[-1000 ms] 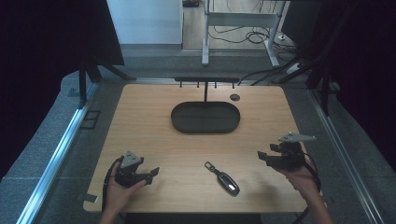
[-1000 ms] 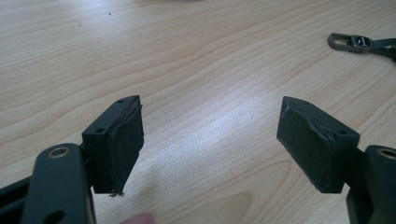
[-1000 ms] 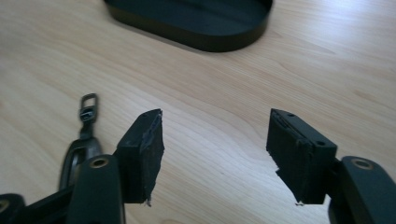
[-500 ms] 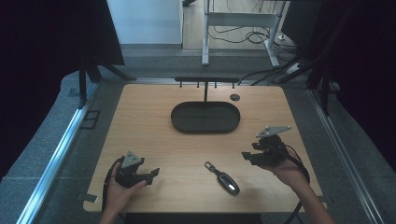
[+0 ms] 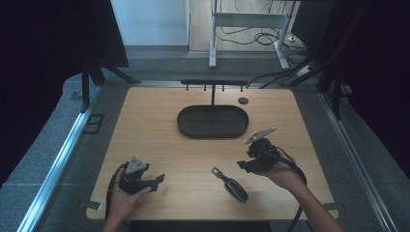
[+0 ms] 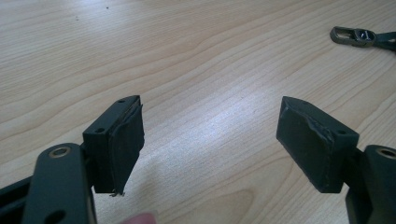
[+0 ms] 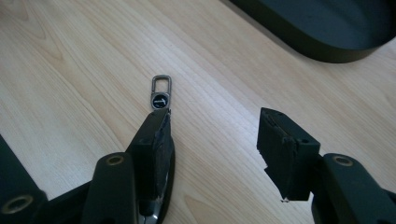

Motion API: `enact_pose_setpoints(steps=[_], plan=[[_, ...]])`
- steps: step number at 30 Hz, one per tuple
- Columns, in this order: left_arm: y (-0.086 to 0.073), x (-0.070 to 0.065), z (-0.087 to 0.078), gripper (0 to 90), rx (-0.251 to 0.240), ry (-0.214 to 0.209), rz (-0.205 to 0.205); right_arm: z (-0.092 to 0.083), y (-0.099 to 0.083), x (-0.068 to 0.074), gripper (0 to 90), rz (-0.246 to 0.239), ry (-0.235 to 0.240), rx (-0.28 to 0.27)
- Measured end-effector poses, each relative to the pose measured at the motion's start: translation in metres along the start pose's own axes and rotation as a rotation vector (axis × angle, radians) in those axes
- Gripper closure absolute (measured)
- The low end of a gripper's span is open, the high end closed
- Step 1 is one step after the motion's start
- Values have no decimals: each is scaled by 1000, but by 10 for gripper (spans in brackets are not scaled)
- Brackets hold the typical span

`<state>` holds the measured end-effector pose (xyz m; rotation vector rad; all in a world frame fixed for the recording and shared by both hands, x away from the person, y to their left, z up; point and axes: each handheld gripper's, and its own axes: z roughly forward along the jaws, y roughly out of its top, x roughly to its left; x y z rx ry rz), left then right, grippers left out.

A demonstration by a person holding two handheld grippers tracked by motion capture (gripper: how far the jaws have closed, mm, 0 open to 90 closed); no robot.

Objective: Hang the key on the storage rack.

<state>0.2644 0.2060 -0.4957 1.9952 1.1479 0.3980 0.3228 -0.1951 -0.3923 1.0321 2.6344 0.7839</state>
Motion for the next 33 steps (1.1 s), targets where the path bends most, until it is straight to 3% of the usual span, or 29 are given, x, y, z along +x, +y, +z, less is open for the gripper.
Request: enact_pose_setpoints(steps=[11, 33], plan=[[-1, 2, -1, 239, -1, 2, 0, 37, 10, 19, 482, -45, 26, 128], [-1, 2, -1, 242, 0, -1, 5, 93, 17, 36, 558, -76, 50, 291]])
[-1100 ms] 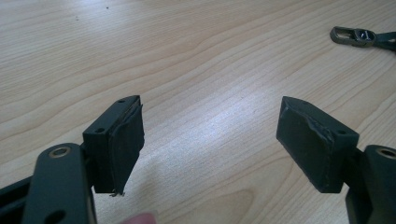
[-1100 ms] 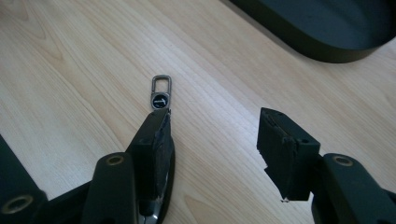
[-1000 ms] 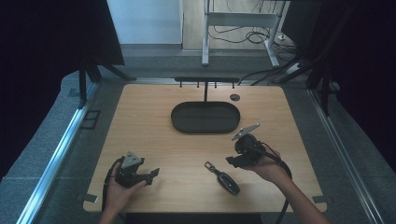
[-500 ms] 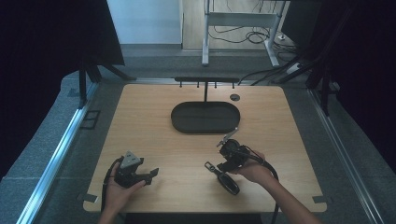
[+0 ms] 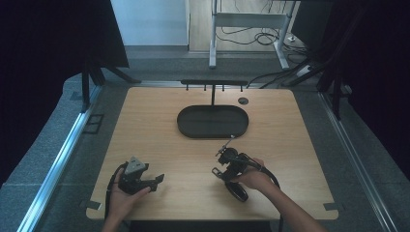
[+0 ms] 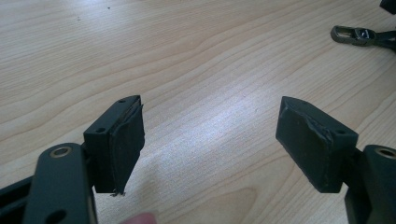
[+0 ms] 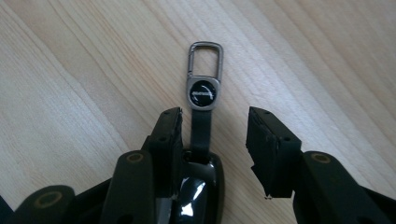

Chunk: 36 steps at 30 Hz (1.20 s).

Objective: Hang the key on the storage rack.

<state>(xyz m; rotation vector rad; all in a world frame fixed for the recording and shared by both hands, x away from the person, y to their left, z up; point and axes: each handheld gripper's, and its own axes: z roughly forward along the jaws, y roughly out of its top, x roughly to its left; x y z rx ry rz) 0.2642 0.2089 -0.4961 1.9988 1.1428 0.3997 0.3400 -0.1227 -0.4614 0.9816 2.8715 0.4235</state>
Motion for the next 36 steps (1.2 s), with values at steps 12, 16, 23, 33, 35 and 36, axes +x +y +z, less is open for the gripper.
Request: enact_pose_setpoints(steps=[12, 16, 23, 33, 35, 36], plan=[[0, 2, -1, 242, -4, 2, -4, 13, 4, 7, 599, -7, -6, 47], [0, 1, -1, 242, -3, 3, -4, 17, 6, 9, 625, -10, -25, 65], [-1, 2, -1, 242, -3, 4, -3, 20, 7, 12, 668, -1, -33, 77], [-1, 2, -1, 242, -1, 6, -2, 20, 7, 11, 750, 23, -36, 83], [-1, 2, -1, 242, -1, 6, -2, 20, 7, 11, 752, 26, -32, 83], [-1, 2, -1, 242, -2, 7, -2, 20, 6, 11, 775, 31, -26, 80]])
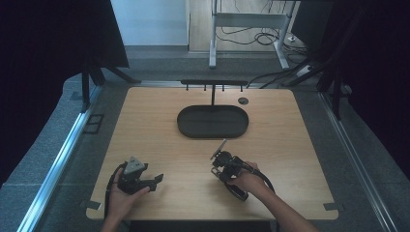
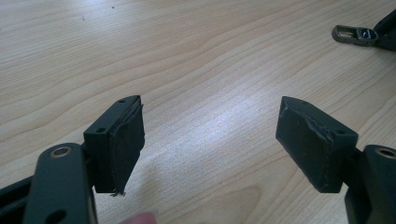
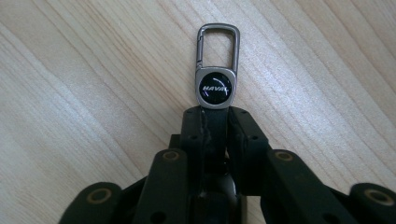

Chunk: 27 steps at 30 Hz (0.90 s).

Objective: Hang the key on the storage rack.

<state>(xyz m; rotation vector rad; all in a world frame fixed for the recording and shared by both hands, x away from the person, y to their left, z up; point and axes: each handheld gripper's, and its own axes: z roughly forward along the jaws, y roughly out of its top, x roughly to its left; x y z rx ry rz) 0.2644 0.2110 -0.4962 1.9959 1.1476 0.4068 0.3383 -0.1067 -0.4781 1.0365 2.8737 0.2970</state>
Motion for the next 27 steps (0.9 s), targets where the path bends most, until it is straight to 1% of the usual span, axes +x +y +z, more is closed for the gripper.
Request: enact_pose_setpoints(steps=[10, 13, 15, 19, 23, 24, 25, 26, 27], plan=[[0, 0, 0, 242, 1, 2, 0, 0, -1, 1, 798, -7, -3, -8], [0, 1, 0, 242, 0, 3, -2, -1, -3, 1, 800, -8, -3, -18], [0, 1, 0, 242, 1, 4, -3, -5, -5, 0, 802, -10, 2, -33], [0, 1, 0, 242, 2, 3, -1, -19, -11, -3, 803, 2, 14, -93], [0, 1, 0, 242, 1, 3, 0, -40, -20, -8, 803, 34, 20, -176], [0, 1, 0, 242, -1, 2, -2, -40, -20, -8, 803, 34, 20, -176], [0, 1, 0, 242, -1, 3, -1, -45, -23, -10, 803, 42, 18, -201], [0, 1, 0, 242, 0, 4, -3, -56, -28, -14, 803, 57, 19, -247], [0, 1, 0, 242, 0, 4, -3, -56, -28, -14, 803, 57, 19, -247]])
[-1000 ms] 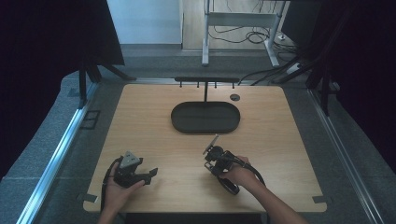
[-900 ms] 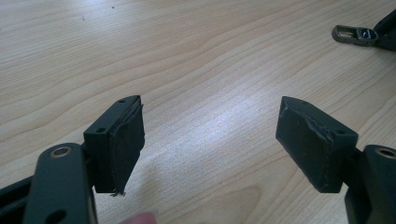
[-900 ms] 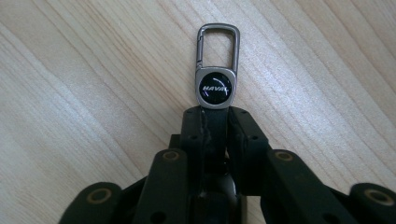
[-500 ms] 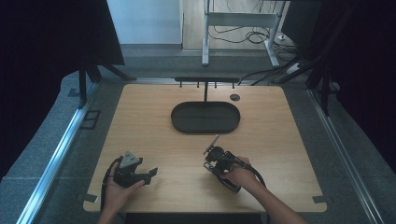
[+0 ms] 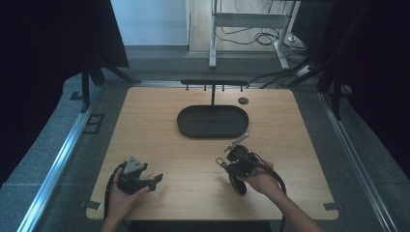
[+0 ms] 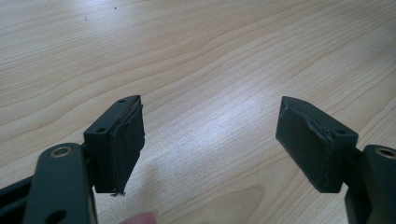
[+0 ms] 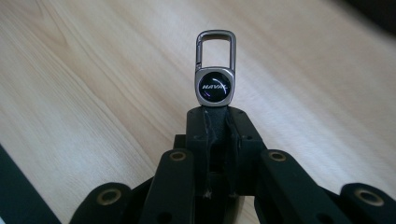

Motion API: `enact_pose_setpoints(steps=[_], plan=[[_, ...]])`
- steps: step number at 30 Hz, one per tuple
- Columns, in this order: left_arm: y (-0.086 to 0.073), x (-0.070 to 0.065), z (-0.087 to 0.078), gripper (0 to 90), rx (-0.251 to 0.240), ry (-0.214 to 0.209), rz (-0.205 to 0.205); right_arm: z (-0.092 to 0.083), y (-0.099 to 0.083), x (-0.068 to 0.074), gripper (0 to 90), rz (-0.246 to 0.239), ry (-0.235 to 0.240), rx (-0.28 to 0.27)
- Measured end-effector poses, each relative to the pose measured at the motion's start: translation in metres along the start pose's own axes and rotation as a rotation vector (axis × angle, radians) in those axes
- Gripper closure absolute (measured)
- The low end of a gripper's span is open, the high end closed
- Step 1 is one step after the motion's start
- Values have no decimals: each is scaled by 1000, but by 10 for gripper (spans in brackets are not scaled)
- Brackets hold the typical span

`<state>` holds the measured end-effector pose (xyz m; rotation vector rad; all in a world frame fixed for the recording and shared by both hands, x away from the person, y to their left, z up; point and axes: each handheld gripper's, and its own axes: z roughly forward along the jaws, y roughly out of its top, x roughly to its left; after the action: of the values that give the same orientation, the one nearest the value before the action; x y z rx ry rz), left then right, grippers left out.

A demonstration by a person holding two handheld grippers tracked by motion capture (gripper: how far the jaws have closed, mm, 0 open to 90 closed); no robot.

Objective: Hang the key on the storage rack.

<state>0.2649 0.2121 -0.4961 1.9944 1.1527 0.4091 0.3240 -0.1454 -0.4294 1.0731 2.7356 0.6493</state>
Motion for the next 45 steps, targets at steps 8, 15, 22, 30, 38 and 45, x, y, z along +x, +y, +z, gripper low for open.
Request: enact_pose_setpoints(steps=[8, 15, 22, 30, 38, 45], plan=[[0, 0, 1, 242, 0, 1, -3, -35, -3, -12, 804, 44, -16, -147], [-1, 2, 1, 243, 4, 1, -6, -53, -4, -18, 804, 64, -28, -226], [-1, 2, 1, 242, 3, 2, -5, -65, -6, -25, 804, 89, -38, -296], [-1, 2, 0, 243, 4, 5, -7, -66, -14, -35, 804, 134, -40, -364], [-1, 2, 1, 243, 8, 4, -5, -62, -16, -43, 804, 157, -45, -386], [-1, 3, 1, 244, 5, 3, -8, -64, -15, -51, 804, 177, -58, -416]])
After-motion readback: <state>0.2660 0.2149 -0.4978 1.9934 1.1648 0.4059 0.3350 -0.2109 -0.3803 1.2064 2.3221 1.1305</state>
